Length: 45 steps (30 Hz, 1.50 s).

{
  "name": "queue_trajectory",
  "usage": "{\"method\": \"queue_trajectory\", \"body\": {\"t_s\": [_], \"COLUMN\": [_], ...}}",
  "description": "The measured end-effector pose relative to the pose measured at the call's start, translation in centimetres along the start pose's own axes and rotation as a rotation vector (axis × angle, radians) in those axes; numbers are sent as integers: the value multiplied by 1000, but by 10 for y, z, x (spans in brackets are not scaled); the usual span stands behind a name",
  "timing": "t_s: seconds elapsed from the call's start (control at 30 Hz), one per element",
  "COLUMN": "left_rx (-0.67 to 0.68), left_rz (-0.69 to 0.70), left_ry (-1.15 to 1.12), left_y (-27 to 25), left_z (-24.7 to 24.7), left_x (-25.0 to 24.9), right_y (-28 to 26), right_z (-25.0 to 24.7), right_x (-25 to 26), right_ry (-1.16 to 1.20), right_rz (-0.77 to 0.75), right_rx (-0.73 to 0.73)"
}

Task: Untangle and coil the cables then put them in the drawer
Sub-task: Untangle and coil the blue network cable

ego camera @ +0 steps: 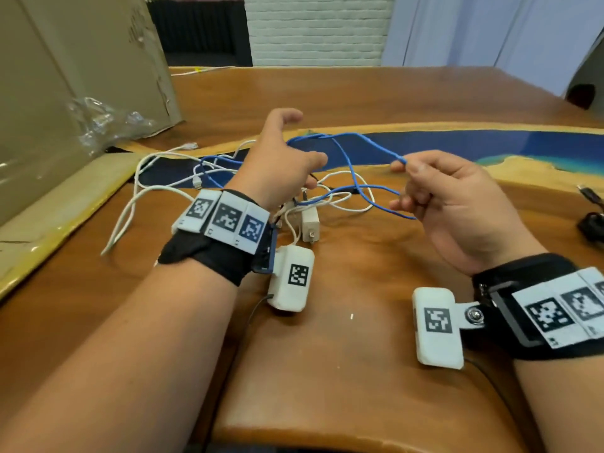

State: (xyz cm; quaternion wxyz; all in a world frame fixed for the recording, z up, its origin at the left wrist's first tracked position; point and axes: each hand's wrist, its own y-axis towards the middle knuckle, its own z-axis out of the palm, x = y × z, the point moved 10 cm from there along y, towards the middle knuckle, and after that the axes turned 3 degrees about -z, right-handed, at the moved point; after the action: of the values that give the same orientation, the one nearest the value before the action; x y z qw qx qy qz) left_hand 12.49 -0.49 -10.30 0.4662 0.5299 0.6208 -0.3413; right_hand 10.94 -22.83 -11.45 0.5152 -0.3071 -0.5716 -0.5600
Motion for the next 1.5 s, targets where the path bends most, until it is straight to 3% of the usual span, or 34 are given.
{"method": "queue_trajectory", "body": {"t_s": [0.17, 0.3, 0.43, 0.57, 0.7, 0.87, 1.0, 1.13, 1.37, 1.5], "left_rx": [39, 121, 233, 312, 247, 3, -130, -138, -227, -255], "left_rz": [26, 48, 149, 213, 232, 275, 265, 259, 217, 167], "left_ry": [243, 105, 49, 29, 21, -29, -97, -168, -410, -519], "left_y": [4, -3, -19, -33, -36, -30, -26, -23, -22, -21], "left_z": [1, 8, 30, 47, 40, 8, -17, -22, -33, -42], "left_x": [-9, -9, -24, -31, -33, -38, -37, -33, -27, -20], "right_y": [0, 1, 2, -2, -5, -7, -3, -1, -2, -2], "right_z": [-7, -10, -9, 6, 9, 2, -16, -33, -32, -41], "right_x": [6, 1, -5, -11, -6, -10, -7, -3, -11, -21], "right_ry": [-78, -372, -252, -331, -305, -236, -381, -459, -589, -614], "right_rz": [-15, 48, 113, 100, 71, 141, 128, 107, 143, 208], "right_rx": [18, 39, -28, 74, 43, -10, -41, -93, 12, -5]}}
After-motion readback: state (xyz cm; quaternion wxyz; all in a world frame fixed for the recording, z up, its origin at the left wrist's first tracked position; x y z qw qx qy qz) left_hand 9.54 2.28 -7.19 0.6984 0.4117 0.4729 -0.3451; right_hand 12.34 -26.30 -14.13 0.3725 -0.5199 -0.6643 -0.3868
